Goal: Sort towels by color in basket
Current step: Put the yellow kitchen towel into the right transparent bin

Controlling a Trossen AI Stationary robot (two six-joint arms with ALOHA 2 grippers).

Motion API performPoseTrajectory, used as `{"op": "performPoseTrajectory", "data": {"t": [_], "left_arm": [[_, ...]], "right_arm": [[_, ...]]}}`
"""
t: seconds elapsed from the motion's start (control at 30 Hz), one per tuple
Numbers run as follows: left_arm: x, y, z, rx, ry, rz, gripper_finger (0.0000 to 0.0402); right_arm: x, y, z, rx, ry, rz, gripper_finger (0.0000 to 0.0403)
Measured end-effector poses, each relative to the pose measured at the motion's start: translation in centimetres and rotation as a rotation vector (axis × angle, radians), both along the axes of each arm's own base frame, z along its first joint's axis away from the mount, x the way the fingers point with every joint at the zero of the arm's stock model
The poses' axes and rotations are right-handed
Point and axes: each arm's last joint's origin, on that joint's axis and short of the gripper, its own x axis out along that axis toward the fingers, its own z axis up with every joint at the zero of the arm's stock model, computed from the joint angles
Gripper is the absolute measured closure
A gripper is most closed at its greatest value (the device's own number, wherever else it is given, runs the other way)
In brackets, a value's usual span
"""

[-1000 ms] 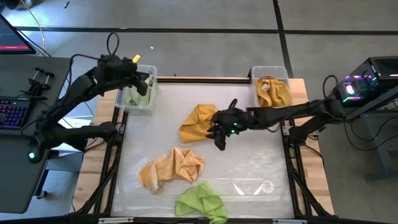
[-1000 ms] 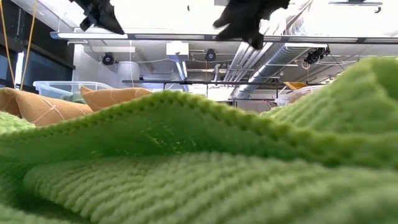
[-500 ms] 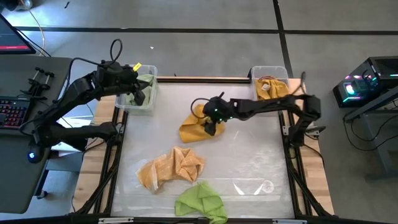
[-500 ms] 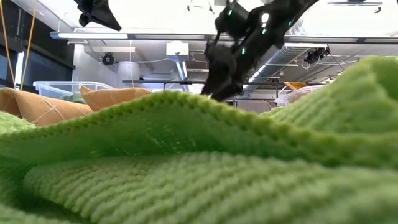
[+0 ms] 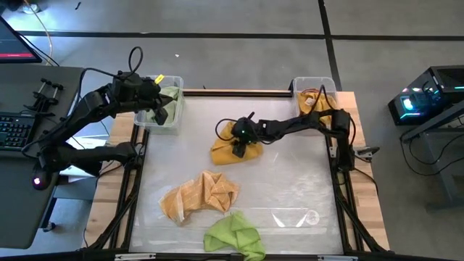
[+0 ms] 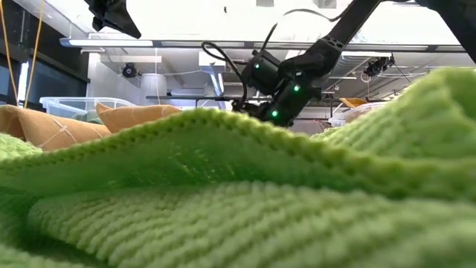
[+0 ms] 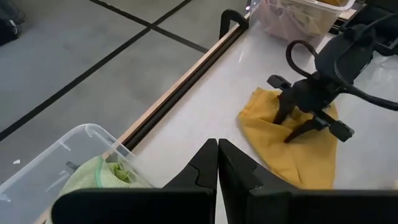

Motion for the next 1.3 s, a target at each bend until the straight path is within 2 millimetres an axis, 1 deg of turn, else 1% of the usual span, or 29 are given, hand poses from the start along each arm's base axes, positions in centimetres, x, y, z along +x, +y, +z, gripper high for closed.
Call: {"op": "performPoseTrajectory", "data": {"t": [0.17,0.2,0.23,0.3,0.4,0.47,0.53,0.6,0.63,0.73,0.8,0.87,1.07,1.3], "left_arm": [[0.0,0.0,0.0,-0.009,-0.008,0.009,0.0401],[0.0,0.0,0.0,-0.017,-0.014,0.016,0.0401],[0.0,0.0,0.0,-0.024,-0.020,0.022,0.0401],[0.0,0.0,0.0,-0.031,-0.026,0.028,0.0401],[0.0,0.0,0.1,-0.060,-0.055,0.057,0.0401],[0.0,0.0,0.1,-0.087,-0.085,0.085,0.0401],[0.2,0.1,0.3,-0.112,-0.130,0.113,0.0401],[0.3,0.0,0.4,-0.133,-0.162,0.132,0.0401],[0.4,0.0,0.4,-0.137,-0.175,0.140,0.0401],[0.6,-0.1,0.7,-0.130,-0.211,0.167,0.0401],[0.9,-0.1,0.9,-0.118,-0.238,0.181,0.0401],[1.3,-0.1,0.9,-0.106,-0.247,0.186,0.0401],[2.6,0.0,0.8,-0.104,-0.251,0.169,0.0401],[4.8,0.1,0.2,-0.106,-0.225,0.112,0.0401]], "right_arm": [[-0.5,0.1,-0.3,0.027,0.075,-0.010,0.0362],[-0.6,0.2,-0.3,0.036,0.086,-0.014,0.0380],[-0.7,0.2,-0.4,0.049,0.089,-0.026,0.0388],[-0.8,0.2,-0.2,0.096,0.082,-0.078,0.0384],[-1.3,0.5,0.9,0.146,0.081,-0.109,0.0378],[-1.8,0.7,2.5,0.155,0.069,-0.095,0.0389],[-2.3,0.8,5.1,0.130,0.006,-0.056,0.0394],[-3.0,1.0,8.0,0.098,-0.052,-0.024,0.0390],[-3.5,1.1,9.2,0.085,-0.068,-0.013,0.0387],[-5.5,1.4,12.3,0.059,-0.090,0.006,0.0388],[-7.0,1.5,14.9,0.029,-0.152,0.016,0.0394],[-8.4,1.7,17.1,0.003,-0.197,0.013,0.0396],[-11.6,2.2,20.3,-0.075,-0.249,-0.034,0.0392],[-13.1,2.5,22.0,-0.090,-0.319,-0.046,0.0393]]}}
